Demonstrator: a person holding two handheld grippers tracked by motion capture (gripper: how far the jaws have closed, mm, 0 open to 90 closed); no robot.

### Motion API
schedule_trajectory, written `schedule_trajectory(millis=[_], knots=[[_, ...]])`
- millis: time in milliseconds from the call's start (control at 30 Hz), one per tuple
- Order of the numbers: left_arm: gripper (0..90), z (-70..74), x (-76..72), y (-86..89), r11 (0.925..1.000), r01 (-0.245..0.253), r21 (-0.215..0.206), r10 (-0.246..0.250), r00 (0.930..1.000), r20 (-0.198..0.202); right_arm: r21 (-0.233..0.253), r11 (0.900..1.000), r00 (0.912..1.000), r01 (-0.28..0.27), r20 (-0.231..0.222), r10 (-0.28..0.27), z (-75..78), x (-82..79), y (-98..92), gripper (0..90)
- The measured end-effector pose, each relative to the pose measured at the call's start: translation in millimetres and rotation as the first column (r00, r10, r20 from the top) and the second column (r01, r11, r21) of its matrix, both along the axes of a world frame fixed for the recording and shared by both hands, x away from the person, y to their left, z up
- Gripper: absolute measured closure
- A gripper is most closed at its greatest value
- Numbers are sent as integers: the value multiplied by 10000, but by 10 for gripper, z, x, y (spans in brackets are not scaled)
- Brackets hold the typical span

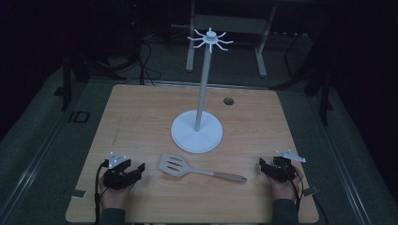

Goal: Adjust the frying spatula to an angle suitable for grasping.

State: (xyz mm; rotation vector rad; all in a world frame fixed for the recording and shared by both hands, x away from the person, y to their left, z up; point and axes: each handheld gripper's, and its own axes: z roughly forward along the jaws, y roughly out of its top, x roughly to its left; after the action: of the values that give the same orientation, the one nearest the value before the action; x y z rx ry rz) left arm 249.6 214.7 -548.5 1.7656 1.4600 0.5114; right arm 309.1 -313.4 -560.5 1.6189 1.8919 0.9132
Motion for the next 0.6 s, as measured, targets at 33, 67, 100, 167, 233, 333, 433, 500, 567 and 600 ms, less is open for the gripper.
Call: schedule_trajectory(millis=[33, 67, 100, 167, 233, 333, 433, 500, 567, 600], knots=[[386, 0, 0, 0, 10000, 0, 0, 0, 10000, 0, 0, 10000, 10000, 0, 0, 0, 0, 0, 0, 383], [386, 4, -2, -7, 10000, 72, 43, -73, 10000, 58, 166, 9998, 9998, -101, 155, 98, 40, -35, -3, 380], [386, 9, -7, -20, 9998, 157, 99, -158, 9998, 91, 226, 9997, 9997, -110, 209, 105, 52, -50, 3, 374], [387, 9, -8, -25, 9998, 193, 85, -194, 9998, 104, 166, 9995, 9989, -285, 384, 279, 75, -70, 7, 371], [387, 12, -9, -34, 9996, 285, 72, -286, 9994, 177, 37, 9995, 9980, -304, 547, 301, 97, -82, 5, 375], [388, 18, -9, -37, 9993, 366, 45, -367, 9990, 258, -69, 9993, 9983, -357, 467, 360, 103, -92, -1, 385], [388, 23, -4, -56, 9986, 498, 150, -502, 9983, 300, -66, 9982, 9974, -603, 383, 605, 108, -114, 4, 414], [387, 26, -7, -71, 9981, 552, 271, -560, 9980, 306, 110, 9962, 9957, -862, 346, 858, 117, -143, 8, 469], [387, 28, -13, -80, 9978, 572, 349, -584, 9977, 337, 313, 9930, 9931, -1140, 301, 1131, 120, -180, 14, 502], [387, 30, -16, -79, 9977, 578, 350, -591, 9976, 350, 363, 9912, 9915, -1273, 301, 1263, 123, -204, 22, 529]])
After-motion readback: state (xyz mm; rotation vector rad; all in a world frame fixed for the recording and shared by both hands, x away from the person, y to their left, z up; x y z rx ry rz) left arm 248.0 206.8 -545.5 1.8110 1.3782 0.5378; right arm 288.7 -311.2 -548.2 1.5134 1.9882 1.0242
